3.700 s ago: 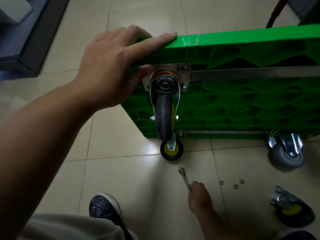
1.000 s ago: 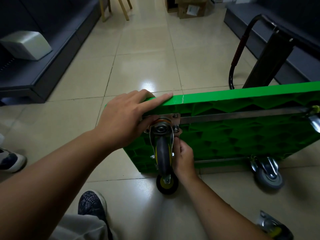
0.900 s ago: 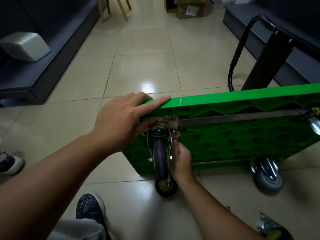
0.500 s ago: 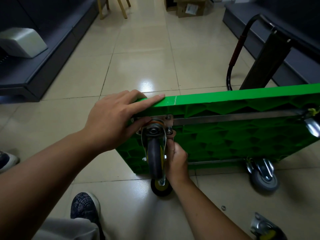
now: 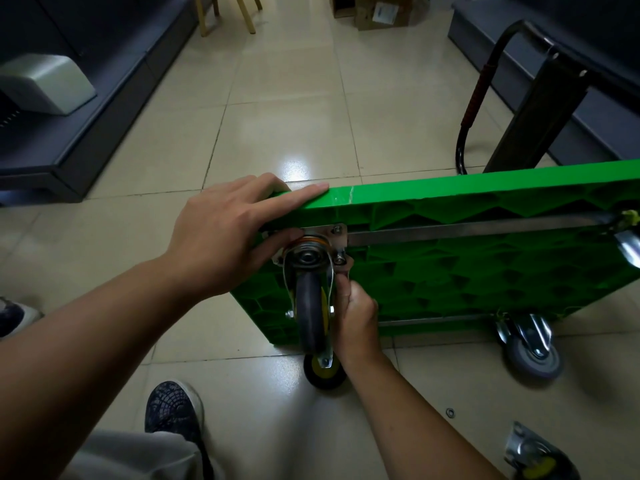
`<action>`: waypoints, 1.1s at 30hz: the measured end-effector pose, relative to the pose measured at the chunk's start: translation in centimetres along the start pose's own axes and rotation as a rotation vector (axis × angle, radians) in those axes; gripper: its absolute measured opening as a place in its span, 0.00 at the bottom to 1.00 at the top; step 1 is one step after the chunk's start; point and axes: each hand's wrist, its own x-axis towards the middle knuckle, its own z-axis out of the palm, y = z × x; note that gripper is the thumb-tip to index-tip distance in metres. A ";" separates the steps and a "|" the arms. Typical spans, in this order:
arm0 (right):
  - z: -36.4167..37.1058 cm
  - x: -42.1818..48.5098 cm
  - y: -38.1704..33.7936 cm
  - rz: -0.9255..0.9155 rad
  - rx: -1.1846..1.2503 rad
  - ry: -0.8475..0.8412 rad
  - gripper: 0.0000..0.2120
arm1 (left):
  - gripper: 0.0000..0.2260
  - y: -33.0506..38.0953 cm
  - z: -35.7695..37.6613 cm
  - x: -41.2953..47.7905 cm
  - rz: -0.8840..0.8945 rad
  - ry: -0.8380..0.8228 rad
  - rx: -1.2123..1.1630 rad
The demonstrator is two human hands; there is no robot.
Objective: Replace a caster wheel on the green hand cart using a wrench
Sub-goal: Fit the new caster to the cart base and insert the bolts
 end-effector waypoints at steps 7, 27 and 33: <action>-0.1 0.3 -0.1 0.048 -0.046 -0.031 0.24 | 0.25 -0.1 0.0 0.0 -0.004 -0.017 0.003; -2.1 0.9 -1.2 -0.099 -0.218 -0.080 0.25 | 0.25 -0.4 0.1 0.1 -0.016 -0.006 0.004; -3.0 0.9 -1.8 -0.124 -0.294 -0.092 0.23 | 0.25 -0.3 0.2 0.1 -0.008 0.002 0.008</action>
